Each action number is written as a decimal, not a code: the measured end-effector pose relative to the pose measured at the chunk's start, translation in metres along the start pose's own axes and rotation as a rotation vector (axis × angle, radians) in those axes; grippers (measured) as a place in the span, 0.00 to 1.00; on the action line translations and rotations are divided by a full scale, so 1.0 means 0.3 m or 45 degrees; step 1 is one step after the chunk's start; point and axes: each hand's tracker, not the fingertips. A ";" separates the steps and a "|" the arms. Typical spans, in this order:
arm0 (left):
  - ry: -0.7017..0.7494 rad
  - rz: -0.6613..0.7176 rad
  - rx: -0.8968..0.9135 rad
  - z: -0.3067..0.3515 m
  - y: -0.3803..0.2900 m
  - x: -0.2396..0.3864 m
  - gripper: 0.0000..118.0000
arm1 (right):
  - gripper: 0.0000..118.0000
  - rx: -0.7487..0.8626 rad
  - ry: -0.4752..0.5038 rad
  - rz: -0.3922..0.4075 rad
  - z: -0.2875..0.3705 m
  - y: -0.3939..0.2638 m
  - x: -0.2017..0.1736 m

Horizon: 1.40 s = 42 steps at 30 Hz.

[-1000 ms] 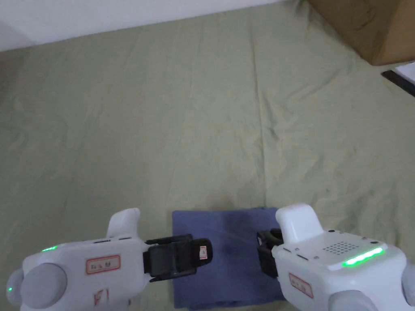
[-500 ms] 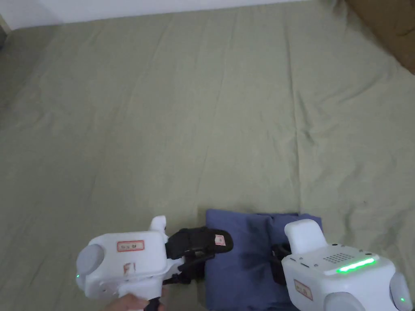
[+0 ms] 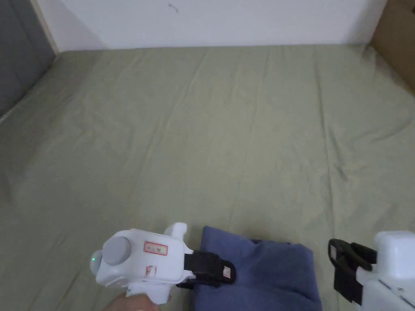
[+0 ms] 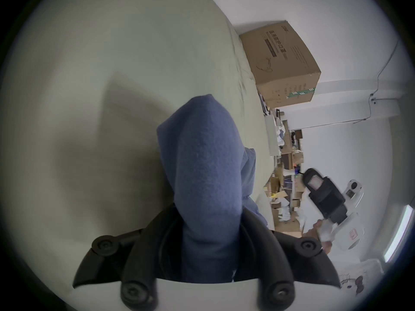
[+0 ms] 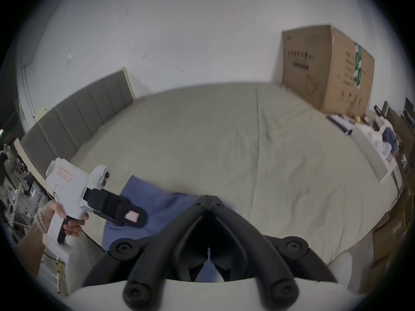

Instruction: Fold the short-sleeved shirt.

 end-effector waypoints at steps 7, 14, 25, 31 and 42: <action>0.507 -0.006 0.206 0.598 0.144 -0.300 0.20 | 0.00 0.054 -0.013 0.021 0.031 0.067 -0.113; 0.919 0.015 0.196 0.869 0.205 -0.419 0.20 | 0.00 -0.043 0.049 0.082 -0.030 0.063 -0.223; 1.315 -0.150 0.345 0.853 0.165 -0.286 0.83 | 0.00 -0.083 0.074 0.125 -0.041 0.063 -0.211; 0.993 -0.187 0.479 0.813 0.057 -0.061 0.61 | 0.00 -0.076 0.092 0.103 -0.014 0.063 -0.172; 0.952 -0.503 1.043 0.500 -0.195 0.621 0.00 | 0.00 0.138 0.097 0.109 0.060 0.171 -0.091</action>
